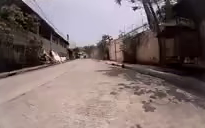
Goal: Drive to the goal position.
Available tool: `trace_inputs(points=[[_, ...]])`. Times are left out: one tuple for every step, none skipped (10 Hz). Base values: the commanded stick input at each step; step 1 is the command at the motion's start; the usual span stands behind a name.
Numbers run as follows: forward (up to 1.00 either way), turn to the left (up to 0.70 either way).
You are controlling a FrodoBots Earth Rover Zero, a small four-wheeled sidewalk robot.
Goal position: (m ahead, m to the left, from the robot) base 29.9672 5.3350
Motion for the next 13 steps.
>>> trace_inputs(points=[[1.00,0.00],[1.00,0.00],[1.00,0.00],[1.00,0.01],[1.00,0.02],[1.00,0.40],[1.00,0.40],[1.00,0.40],[1.00,0.37],[1.00,0.19],[1.00,0.01],[1.00,0.00],[1.00,0.00]])
